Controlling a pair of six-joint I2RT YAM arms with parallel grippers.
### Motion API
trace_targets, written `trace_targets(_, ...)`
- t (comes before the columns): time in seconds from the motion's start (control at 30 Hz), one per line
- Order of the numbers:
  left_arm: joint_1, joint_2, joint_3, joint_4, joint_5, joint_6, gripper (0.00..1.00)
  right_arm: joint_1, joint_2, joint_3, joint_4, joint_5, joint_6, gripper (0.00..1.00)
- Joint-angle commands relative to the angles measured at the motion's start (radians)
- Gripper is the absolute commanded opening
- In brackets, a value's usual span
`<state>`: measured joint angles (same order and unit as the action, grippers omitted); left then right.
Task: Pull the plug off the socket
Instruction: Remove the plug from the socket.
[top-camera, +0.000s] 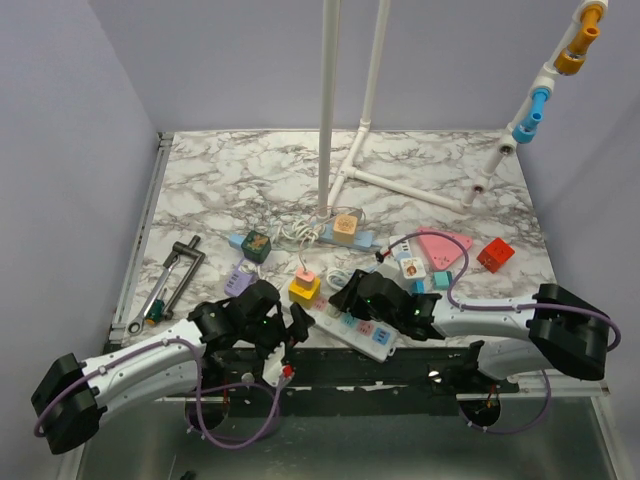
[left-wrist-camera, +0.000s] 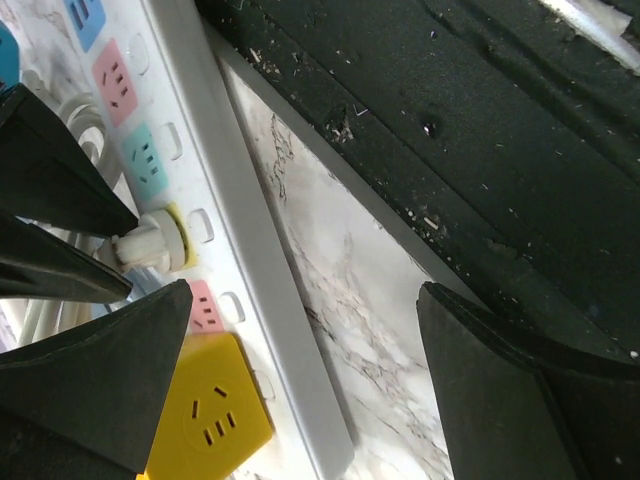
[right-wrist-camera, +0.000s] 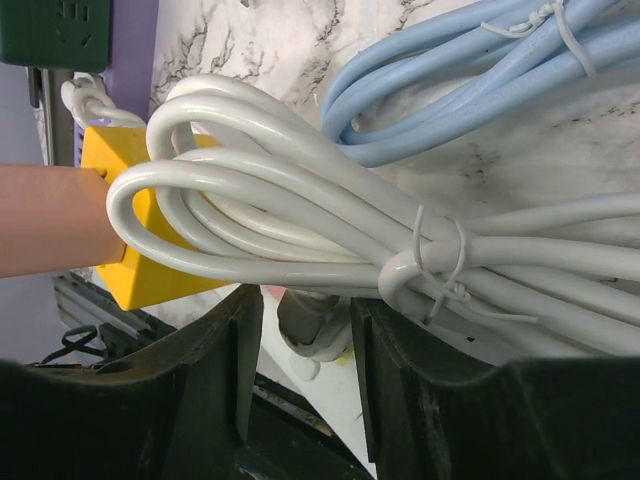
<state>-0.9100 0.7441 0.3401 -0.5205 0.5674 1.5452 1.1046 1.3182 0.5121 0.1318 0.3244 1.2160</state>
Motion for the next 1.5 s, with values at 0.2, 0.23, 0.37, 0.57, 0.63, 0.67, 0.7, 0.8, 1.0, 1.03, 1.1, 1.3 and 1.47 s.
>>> trace_targets(0.2, -0.055, 0.237, 0.119, 0.179, -0.082, -0.152, 0.72, -0.012, 0.142, -0.07, 0.261, -0.041, -0.006, 0.36)
trace_targets(0.23, -0.056, 0.26, 0.139, 0.18, -0.089, -0.169, 0.7, -0.013, 0.142, -0.081, 0.277, -0.04, -0.004, 0.34)
trace_targets(0.37, -0.058, 0.327, 0.183, 0.177, -0.11, -0.194, 0.66, -0.014, 0.106, -0.118, 0.298, -0.029, -0.007, 0.27)
trace_targets(0.57, -0.057, 0.362, 0.177, 0.178, -0.128, -0.231, 0.61, -0.013, 0.024, -0.168, 0.303, -0.015, -0.004, 0.2)
trace_targets(0.63, -0.059, 0.369, 0.181, 0.173, -0.137, -0.246, 0.55, -0.014, 0.011, -0.185, 0.319, -0.012, -0.001, 0.17)
trace_targets(0.67, -0.059, 0.372, 0.182, 0.173, -0.139, -0.258, 0.51, -0.013, 0.009, -0.189, 0.324, -0.013, 0.001, 0.17)
trace_targets(0.7, -0.059, 0.374, 0.185, 0.172, -0.143, -0.268, 0.49, -0.013, 0.009, -0.191, 0.331, -0.016, -0.002, 0.17)
trace_targets(0.8, -0.062, 0.383, 0.188, 0.175, -0.147, -0.27, 0.42, -0.013, 0.018, -0.185, 0.343, -0.028, -0.015, 0.15)
trace_targets(1.0, -0.086, 0.407, 0.192, 0.202, -0.143, -0.273, 0.38, -0.013, 0.019, -0.15, 0.354, -0.057, -0.074, 0.11)
trace_targets(1.03, -0.089, 0.414, 0.194, 0.204, -0.144, -0.275, 0.38, -0.013, 0.01, -0.14, 0.352, -0.06, -0.087, 0.1)
trace_targets(1.1, -0.09, 0.433, 0.193, 0.208, -0.15, -0.273, 0.38, -0.013, -0.012, -0.124, 0.343, -0.063, -0.105, 0.08)
trace_targets(1.3, -0.113, 0.475, 0.195, 0.122, -0.181, -0.234, 0.63, -0.012, -0.058, -0.113, 0.369, -0.092, -0.133, 0.04)
trace_targets(1.47, -0.107, 0.564, 0.325, 0.044, -0.181, -0.377, 0.58, -0.013, -0.054, -0.142, 0.443, -0.12, -0.131, 0.01)
